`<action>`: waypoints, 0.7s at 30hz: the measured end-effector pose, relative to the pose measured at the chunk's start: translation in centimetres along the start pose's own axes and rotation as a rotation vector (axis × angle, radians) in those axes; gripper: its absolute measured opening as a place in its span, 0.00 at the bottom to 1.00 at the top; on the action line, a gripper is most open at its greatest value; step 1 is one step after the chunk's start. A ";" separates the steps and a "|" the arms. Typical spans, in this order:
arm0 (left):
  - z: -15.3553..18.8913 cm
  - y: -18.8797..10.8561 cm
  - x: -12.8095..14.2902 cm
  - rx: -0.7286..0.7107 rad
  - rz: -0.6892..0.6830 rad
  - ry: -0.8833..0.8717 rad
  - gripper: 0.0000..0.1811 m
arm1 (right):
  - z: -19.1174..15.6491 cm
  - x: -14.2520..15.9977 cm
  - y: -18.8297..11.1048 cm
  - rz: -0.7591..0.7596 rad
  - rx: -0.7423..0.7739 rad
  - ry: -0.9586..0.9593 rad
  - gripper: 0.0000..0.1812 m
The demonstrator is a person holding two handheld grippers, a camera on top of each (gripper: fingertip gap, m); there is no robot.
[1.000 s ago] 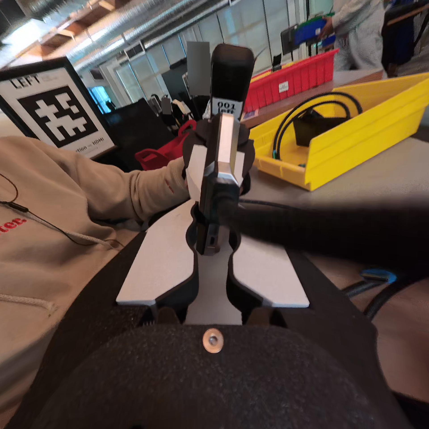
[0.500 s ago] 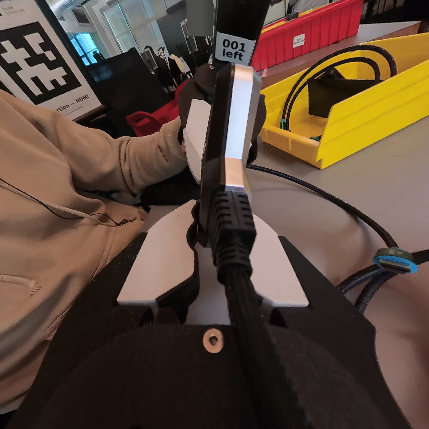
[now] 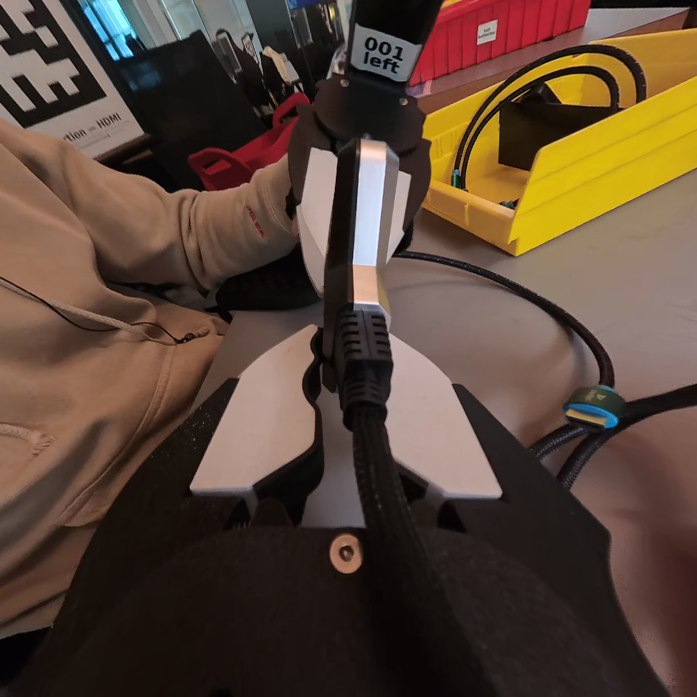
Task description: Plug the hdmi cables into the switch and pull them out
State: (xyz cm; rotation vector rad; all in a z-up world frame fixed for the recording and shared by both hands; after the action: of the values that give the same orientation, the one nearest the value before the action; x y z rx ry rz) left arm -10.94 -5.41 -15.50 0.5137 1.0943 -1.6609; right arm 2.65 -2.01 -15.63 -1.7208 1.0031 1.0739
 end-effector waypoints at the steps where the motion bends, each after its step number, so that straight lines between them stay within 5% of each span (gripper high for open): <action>1: 0.0 0.0 -0.1 0.019 0.014 -0.017 0.06 | -0.1 -0.1 0.0 -0.001 0.002 -0.009 0.12; 12: -0.3 0.5 -0.1 0.016 0.026 -0.023 0.06 | 0.4 0.4 0.0 0.038 -0.041 0.061 0.12; 21: -0.9 -0.5 -0.4 -0.082 0.082 0.026 0.06 | 1.3 -0.9 -0.6 0.162 0.078 0.066 0.17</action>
State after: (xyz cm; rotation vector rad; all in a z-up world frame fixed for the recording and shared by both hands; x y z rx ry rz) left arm -11.41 -4.42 -15.36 0.5220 1.1403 -1.5354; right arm 2.60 -0.42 -14.99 -1.6432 1.2272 1.0711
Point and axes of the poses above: each gripper's, where its closed fingertips meet, y out along the fingers, x out of its underside, z = x × y across the jaws, the point moved 6 cm from there along -y, back along the fingers
